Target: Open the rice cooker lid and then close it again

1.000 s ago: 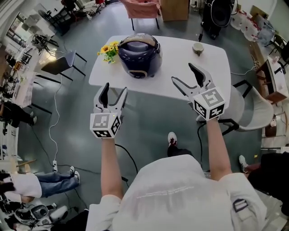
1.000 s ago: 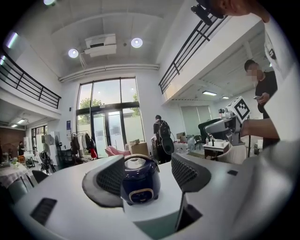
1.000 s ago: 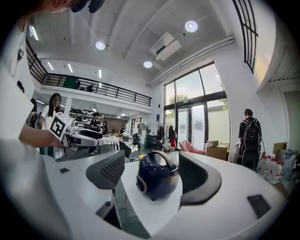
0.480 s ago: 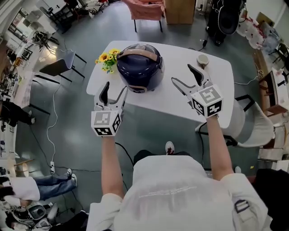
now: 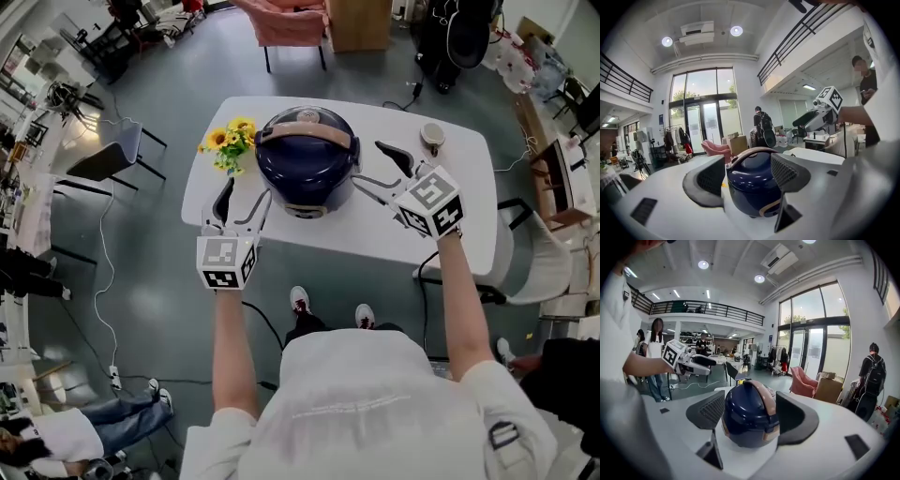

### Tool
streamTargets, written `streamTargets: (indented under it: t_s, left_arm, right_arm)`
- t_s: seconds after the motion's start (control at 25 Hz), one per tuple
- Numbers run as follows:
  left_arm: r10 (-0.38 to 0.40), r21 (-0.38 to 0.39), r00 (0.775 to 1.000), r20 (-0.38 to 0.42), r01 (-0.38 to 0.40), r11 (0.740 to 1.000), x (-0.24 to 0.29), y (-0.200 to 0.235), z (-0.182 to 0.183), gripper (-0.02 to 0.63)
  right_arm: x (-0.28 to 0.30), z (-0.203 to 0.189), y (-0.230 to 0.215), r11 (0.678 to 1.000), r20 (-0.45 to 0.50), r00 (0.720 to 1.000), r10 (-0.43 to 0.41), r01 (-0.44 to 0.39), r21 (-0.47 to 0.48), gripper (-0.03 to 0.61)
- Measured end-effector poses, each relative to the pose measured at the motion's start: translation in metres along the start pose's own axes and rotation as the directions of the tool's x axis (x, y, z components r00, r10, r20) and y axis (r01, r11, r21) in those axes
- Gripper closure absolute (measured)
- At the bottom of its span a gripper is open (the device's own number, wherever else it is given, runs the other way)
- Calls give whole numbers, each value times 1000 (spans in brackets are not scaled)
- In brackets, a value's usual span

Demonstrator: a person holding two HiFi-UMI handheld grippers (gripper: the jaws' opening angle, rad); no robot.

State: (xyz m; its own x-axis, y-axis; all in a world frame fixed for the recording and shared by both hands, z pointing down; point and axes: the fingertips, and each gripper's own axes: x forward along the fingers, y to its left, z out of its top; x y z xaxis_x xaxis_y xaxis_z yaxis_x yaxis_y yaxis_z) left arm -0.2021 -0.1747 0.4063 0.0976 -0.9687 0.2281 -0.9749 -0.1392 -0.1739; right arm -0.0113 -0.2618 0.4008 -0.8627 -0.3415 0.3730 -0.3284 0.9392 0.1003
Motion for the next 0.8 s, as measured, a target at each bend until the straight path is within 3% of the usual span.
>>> streamTargets:
  t_s: [0.28,0.52,0.68,0.8]
  left_arm:
    - [-80,-5,997,-8,80,997,29,49,-18,296]
    - [-124,-29,992,-29,123,992,44,84,-35,299]
    - [-138,-49,990,-35,136,989,50,100,-46,302]
    - [-150,-65,988,-39,147,987,54,108,-53,304]
  right_arm:
    - [70,27,-9,999,-63,998,4,-6,-31,229]
    - [130,31,-8,994,-166,984,70,-83,-72,230]
    - [165,28,-3,980,-255,958,132,-164,-110,233]
    - [190,23,-2,962,-343,923,175,-234,-141,245]
